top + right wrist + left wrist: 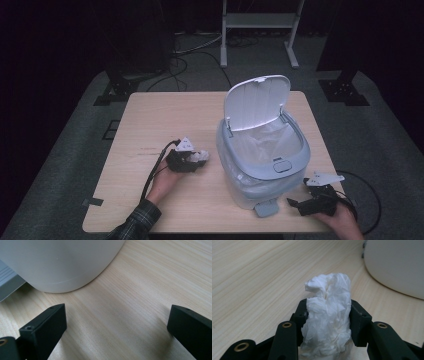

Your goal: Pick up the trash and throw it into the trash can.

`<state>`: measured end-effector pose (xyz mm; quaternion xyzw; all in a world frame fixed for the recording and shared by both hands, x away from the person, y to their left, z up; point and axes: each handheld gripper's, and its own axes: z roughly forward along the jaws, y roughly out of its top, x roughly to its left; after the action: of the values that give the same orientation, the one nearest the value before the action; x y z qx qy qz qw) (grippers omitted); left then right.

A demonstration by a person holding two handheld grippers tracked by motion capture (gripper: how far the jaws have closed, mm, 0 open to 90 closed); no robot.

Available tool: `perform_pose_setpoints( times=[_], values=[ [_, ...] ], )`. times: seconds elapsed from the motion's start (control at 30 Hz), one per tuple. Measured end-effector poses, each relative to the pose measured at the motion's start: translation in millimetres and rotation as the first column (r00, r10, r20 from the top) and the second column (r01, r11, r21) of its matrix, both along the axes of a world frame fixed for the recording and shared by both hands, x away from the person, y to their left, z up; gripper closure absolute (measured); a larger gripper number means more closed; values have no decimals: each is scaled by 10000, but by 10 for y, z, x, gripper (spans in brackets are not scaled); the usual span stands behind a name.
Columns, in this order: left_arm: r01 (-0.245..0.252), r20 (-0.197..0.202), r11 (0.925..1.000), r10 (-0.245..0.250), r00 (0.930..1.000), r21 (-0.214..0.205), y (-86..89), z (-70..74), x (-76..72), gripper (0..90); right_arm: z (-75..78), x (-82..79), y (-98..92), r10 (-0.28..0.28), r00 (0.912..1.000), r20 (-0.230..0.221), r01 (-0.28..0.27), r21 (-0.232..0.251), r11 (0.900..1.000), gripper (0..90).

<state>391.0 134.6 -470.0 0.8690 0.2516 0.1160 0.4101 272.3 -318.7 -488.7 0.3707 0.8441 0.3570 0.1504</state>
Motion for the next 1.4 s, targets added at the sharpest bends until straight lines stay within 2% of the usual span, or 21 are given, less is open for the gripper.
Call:
perform_pose_setpoints(
  times=[0.23,0.67,0.83,1.3,1.4],
  values=[
    [196,58,9995,-195,9998,-256,20,107,-72,576,0,0,0,0,10000,-1,0,0,10000,13],
    [374,-319,9973,-394,9987,-637,77,286,-187,584,0,-1,1,35,10000,-6,-35,-1,10000,14],
    [475,-302,9961,-498,9983,-743,94,337,-216,584,0,-1,1,36,10000,-5,-36,-2,10000,13],
    [807,-407,9886,-865,9954,-1275,137,492,-297,586,0,-1,1,36,10000,-7,-36,-1,10000,14],
    [1050,-449,9834,-1128,9926,-1483,151,561,-318,586,0,-1,1,39,10000,-3,-39,-2,10000,14]
  ],
)
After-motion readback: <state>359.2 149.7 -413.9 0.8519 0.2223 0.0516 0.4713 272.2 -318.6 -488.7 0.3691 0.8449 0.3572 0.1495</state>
